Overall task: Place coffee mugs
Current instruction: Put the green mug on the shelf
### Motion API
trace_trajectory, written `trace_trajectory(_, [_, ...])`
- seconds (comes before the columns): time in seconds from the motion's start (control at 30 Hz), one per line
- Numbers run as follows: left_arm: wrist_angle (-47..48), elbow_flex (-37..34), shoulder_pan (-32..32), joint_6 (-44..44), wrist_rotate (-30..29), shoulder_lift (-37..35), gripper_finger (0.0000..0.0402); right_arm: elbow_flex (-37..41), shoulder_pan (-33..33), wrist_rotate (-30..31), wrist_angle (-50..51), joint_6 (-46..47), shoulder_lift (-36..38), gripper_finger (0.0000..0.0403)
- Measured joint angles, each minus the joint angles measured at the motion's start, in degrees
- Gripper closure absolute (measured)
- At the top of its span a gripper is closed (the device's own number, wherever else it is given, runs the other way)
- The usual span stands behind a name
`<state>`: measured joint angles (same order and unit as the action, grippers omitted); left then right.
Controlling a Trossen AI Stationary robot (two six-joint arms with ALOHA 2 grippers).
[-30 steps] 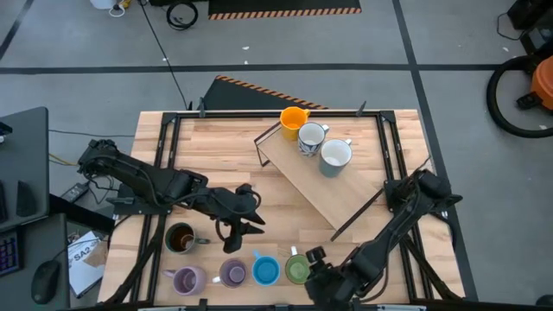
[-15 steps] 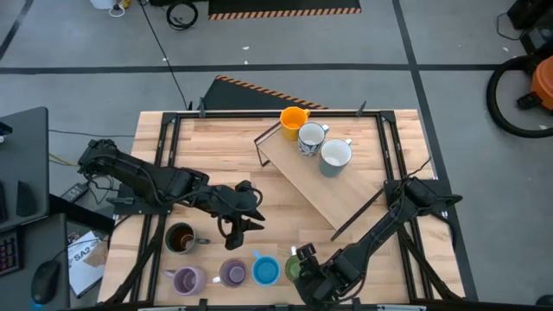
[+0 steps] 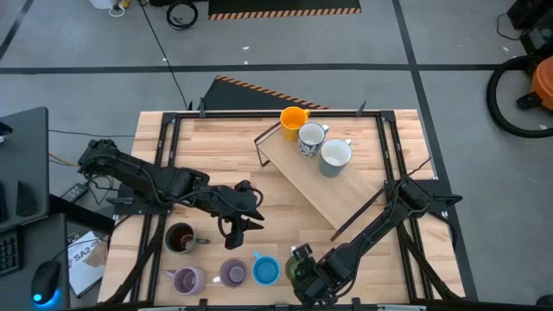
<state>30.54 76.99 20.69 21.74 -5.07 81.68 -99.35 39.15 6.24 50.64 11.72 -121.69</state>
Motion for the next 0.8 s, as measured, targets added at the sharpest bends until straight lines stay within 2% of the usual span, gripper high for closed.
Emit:
trace_trajectory(0.57, [0.75, 0.0, 0.0, 0.02, 0.01, 0.03, 0.0285, -0.34, -0.61, -0.18, 3.06, -1.45, -0.15, 0.0367])
trace_trajectory(0.8, [1.15, 0.0, 0.0, -0.52, 0.01, 0.03, 0.0285, -6.73, -1.17, 2.37, 8.8, -1.6, -0.17, 0.0367])
